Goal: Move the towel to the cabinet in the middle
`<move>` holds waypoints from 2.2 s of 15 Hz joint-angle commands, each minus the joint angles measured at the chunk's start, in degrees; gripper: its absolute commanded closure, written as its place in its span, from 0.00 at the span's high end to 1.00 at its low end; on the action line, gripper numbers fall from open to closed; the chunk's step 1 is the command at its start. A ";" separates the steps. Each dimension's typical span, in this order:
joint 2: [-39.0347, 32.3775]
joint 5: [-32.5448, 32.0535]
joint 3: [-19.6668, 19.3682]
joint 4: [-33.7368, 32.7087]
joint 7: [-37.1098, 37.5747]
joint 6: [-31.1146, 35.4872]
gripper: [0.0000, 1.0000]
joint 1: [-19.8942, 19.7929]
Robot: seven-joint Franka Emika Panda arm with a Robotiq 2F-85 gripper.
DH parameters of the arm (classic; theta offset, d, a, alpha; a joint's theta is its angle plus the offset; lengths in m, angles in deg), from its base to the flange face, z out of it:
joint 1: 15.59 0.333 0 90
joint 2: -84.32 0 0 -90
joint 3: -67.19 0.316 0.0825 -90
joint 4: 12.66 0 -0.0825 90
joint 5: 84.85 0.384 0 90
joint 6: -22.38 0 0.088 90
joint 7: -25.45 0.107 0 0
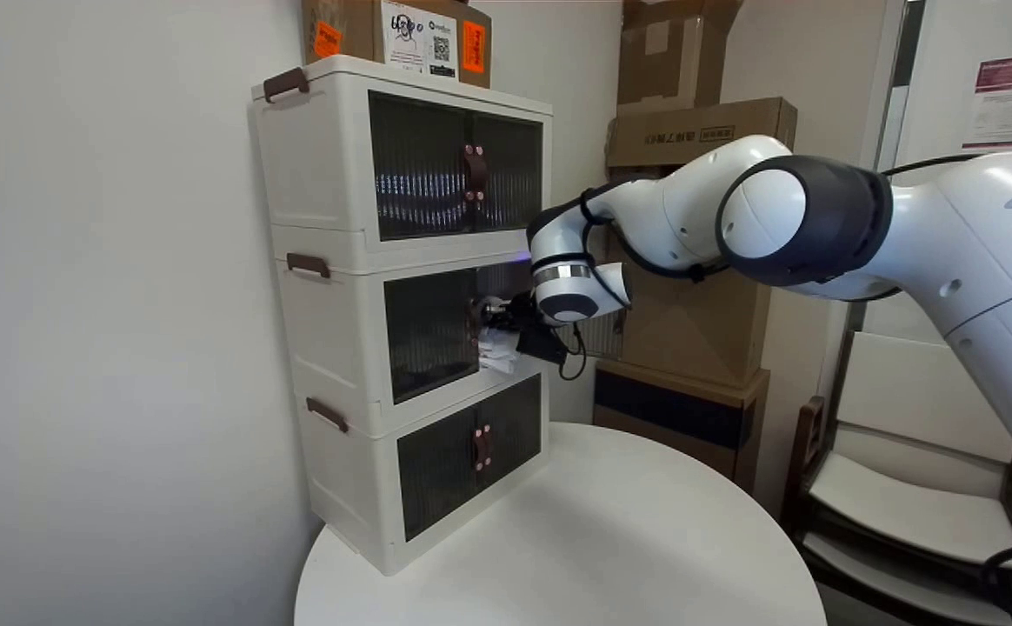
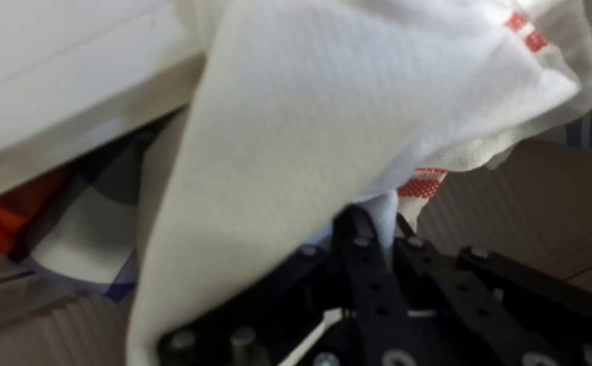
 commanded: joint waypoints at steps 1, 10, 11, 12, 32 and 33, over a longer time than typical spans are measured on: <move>-3.83 -1.22 -0.73 -5.03 1.77 1.92 0.01 1.99; -6.53 -1.70 -0.84 -10.72 2.44 2.36 0.01 3.60; -7.02 -2.22 -1.08 -11.24 3.09 2.31 0.01 3.92; -7.57 -2.75 -1.35 -11.92 3.67 2.30 0.01 4.25; -16.72 -11.21 -5.81 -28.05 15.79 1.42 0.01 8.58; -16.36 -12.00 -6.44 -27.28 17.02 0.85 0.29 8.69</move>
